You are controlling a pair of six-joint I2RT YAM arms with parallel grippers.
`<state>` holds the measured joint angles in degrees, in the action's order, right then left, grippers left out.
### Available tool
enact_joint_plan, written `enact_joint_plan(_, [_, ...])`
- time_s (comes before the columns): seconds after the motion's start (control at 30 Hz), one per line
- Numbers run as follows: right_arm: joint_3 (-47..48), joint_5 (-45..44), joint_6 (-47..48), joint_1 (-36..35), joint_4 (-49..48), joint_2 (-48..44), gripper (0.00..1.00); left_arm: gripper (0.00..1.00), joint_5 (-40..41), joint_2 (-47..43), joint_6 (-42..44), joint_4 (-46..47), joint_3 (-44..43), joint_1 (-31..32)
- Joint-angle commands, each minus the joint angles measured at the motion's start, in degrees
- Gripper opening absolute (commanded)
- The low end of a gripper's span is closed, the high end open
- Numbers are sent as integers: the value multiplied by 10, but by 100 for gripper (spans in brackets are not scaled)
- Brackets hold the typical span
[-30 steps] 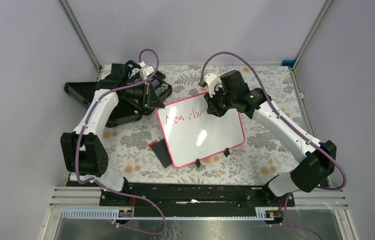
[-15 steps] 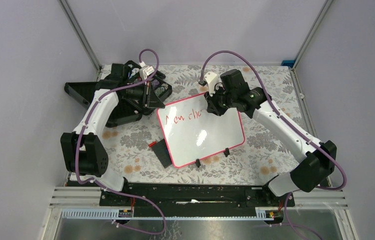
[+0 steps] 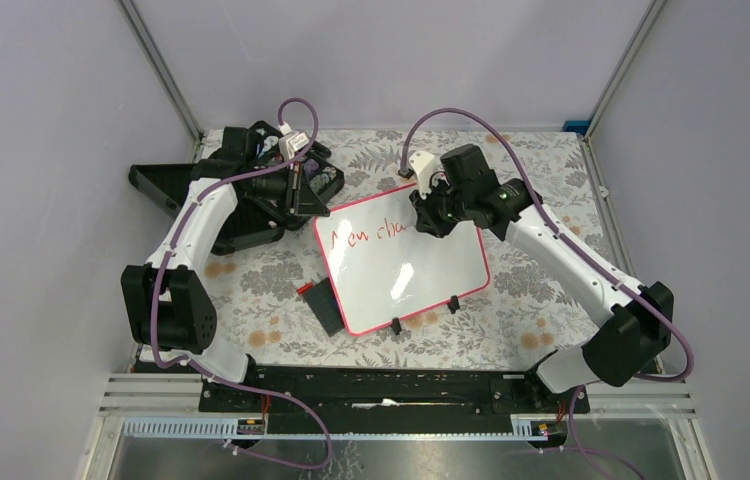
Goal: Write a sentence on the whiteboard
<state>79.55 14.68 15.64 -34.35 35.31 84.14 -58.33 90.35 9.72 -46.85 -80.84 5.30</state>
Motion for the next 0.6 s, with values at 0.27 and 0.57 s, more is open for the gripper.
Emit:
enact_joint_plan(0.27, [12,-10,14,5,6,-33,0,0,18,4,9,-7,3,19])
enact_joint_plan(0.57, [31,-17,13,9,-4,-19,0,0,20,2,9,-7,5,20])
